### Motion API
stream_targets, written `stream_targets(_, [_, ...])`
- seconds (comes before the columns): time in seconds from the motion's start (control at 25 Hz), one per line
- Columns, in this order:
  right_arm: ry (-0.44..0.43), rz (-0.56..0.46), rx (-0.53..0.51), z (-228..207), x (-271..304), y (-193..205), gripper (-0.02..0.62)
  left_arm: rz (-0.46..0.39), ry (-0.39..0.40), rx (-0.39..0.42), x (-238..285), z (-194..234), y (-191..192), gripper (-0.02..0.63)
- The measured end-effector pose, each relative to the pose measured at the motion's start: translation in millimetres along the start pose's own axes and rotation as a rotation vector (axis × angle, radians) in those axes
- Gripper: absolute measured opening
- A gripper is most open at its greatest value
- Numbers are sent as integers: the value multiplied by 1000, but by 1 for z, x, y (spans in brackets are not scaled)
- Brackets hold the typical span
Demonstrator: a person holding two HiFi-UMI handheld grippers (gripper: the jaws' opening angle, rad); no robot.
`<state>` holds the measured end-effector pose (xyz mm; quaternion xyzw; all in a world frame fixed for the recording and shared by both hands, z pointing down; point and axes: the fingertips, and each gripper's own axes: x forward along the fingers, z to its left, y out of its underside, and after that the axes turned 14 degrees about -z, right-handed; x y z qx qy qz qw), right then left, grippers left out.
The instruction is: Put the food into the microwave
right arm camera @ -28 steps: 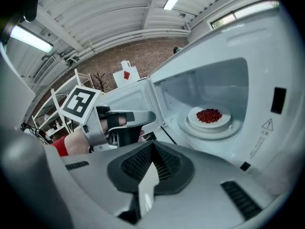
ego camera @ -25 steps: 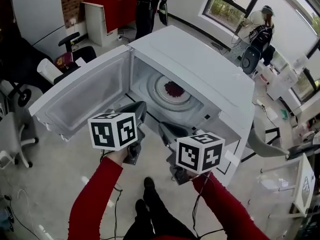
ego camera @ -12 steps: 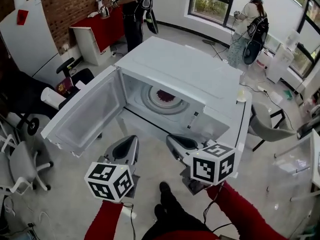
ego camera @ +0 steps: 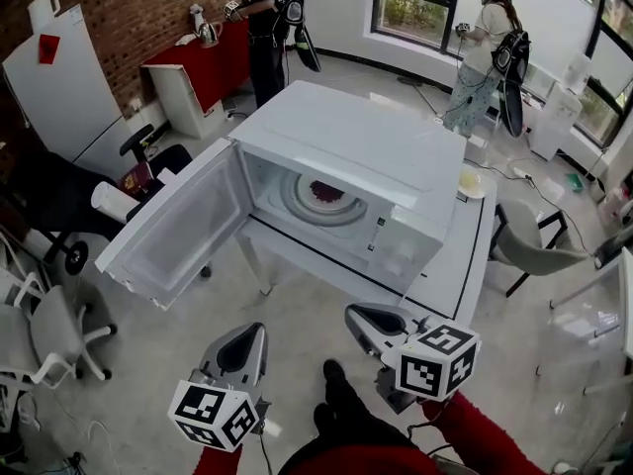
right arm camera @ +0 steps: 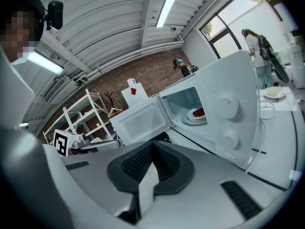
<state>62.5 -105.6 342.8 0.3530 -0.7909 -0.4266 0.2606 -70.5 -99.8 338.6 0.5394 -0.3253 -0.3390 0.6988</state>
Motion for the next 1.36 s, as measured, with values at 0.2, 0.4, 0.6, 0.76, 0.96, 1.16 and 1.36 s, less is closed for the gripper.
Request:
stream_targets(0.2, [-1,-9,-52,10,-16,7,12,-20,-22,-58,-23,-12,3,9])
stream_targets(0.4, [-20,-19,-66,19,-16,11,12,-42,-28,-81,-33,-18,2,9])
stream_targets(0.6, [-16,-12,-105,22,-17,15,12,-61,-41,-65,-39,-21,-4,9])
stream_targets(0.76, [3,-2,-133,24,-17,16,12,-65,-51,-73,-44,-23,-3,8])
stream_targets(0.96, [-4,-3,-156,31,-22,16,12,-81,-60,-87,-50,-31,-3,8])
stream_targets(1.16, [9,-11,-149,32,-22,21,12,-83,-66,-97,-54,-27,0,9])
stream_targets(1.36, [11,-6,-136,37,-25,27,12,-72,-65,-86,-59,-28,0,8])
